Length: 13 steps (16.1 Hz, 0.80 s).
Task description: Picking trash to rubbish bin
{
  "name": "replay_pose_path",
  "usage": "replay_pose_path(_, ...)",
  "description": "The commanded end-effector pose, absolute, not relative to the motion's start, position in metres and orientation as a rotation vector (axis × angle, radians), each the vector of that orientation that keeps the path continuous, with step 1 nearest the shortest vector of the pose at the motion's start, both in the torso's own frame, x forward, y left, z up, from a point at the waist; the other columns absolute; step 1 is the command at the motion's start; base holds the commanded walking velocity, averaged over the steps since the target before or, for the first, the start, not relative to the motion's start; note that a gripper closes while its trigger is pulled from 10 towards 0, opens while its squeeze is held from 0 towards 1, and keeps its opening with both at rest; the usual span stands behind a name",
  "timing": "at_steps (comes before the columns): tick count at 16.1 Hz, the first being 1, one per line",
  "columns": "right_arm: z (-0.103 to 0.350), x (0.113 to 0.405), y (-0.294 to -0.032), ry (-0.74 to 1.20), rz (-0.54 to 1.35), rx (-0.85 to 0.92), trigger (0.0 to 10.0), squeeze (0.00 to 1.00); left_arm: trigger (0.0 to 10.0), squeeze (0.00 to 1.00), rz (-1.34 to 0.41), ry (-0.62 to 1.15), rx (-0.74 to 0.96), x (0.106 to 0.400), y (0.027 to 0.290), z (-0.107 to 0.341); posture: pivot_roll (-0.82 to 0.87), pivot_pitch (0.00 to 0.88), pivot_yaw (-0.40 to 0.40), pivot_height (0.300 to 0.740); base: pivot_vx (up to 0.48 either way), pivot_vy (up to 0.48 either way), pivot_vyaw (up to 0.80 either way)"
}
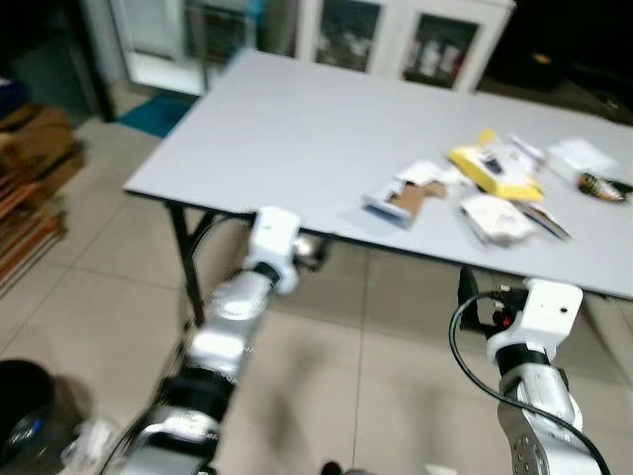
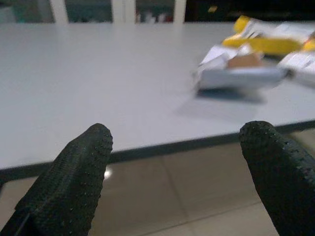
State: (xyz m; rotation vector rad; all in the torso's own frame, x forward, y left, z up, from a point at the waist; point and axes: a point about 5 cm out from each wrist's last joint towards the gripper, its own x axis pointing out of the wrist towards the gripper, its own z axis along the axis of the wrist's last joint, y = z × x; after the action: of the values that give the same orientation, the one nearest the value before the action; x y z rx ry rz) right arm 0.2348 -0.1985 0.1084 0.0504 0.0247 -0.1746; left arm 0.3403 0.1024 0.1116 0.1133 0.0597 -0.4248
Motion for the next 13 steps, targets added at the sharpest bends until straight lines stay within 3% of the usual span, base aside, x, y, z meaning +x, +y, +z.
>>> replay_pose_path(1,0.118,0.234,-0.208,-0.025,-0.222,0.034,10.0,0.00,10.0,0.00,-0.460,0.111,0.141,0.333,0.104,0.099,0.16,0.061,-0.067,0.740,0.000,0.000,0.00)
replay_pose_path(7,0.116,0.240,-0.203,-0.050,-0.254,0.063,10.0,0.00,10.0,0.00,-0.511,0.135,0.234,0.332,0.111,0.095,0.20,0.051,0.002,0.740,0.000,0.000,0.00)
replay_pose_path(8,0.117,0.241,-0.202,-0.071,-0.272,0.083,10.0,0.00,10.0,0.00,-0.539,0.162,0.292,0.327,0.122,0.089,0.21,0.048,0.011,0.740,0.000,0.000,0.00)
replay_pose_path(13,0.120,0.246,-0.198,-0.090,-0.250,0.052,10.0,0.00,10.0,0.00,-0.515,0.198,0.394,0.313,0.139,0.074,0.23,0.053,-0.031,0.740,0.000,0.000,0.00)
